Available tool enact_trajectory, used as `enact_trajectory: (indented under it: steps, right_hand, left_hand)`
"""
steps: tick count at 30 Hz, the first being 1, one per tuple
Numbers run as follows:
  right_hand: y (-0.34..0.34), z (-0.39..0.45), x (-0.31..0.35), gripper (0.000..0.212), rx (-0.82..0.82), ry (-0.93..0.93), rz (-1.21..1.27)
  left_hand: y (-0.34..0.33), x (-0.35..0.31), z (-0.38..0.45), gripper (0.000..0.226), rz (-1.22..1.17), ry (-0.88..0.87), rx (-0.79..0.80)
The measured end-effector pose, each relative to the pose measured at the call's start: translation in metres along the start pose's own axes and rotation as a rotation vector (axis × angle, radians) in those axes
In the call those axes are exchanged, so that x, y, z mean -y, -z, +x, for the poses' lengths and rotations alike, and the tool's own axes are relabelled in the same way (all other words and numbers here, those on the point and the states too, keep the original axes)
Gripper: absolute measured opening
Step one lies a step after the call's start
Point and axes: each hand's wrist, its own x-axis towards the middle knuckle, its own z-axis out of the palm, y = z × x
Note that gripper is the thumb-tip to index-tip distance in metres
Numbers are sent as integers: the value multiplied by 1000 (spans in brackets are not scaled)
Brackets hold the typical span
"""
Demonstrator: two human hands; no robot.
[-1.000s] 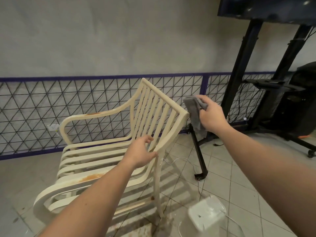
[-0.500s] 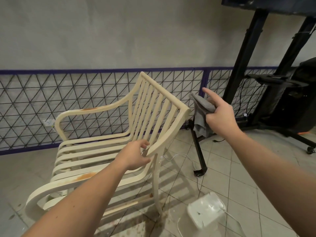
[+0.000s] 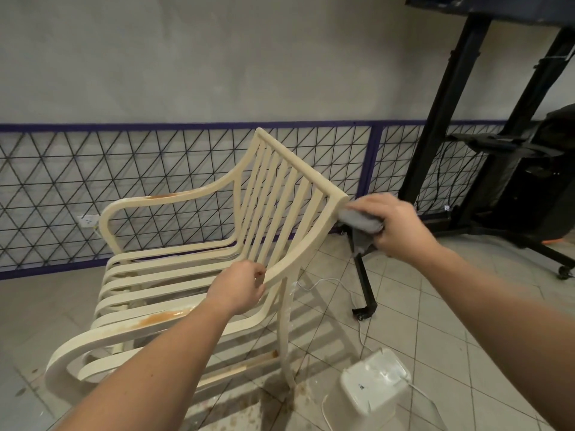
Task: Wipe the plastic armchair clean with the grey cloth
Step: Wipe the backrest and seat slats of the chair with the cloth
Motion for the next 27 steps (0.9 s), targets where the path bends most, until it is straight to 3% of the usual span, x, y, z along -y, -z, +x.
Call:
enact_trajectory:
  steps: [2, 4, 10, 15, 18, 20, 24, 27]
  right_hand:
    - [10, 6, -5, 61, -147, -53, -30]
    - [16, 22, -2, 64, -158, -29, -92]
    - [-10, 49, 16, 66, 122, 134, -364]
    - [-35, 33, 15, 32, 146, 501, -439]
    - [-22, 27, 18, 28, 247, 577, -349]
    - [-5, 25, 15, 23, 199, 525, -297]
    - [28, 32, 4, 25, -122, 216, -169]
    - [17, 38, 12, 45, -221, -100, -84]
  left_hand:
    - [-2, 0, 1, 16, -2, 11, -24]
    - [-2, -1, 2, 17, -17, 31, -32]
    - [-1, -2, 2, 16, -10, 59, -44]
    - [-1, -2, 2, 13, 50, 27, -65]
    - [-2, -2, 2, 11, 64, 12, -74]
    - [-2, -1, 2, 12, 70, 4, -79]
    - [-3, 0, 3, 13, 81, -3, -81]
    - [-3, 0, 3, 13, 87, -4, -80]
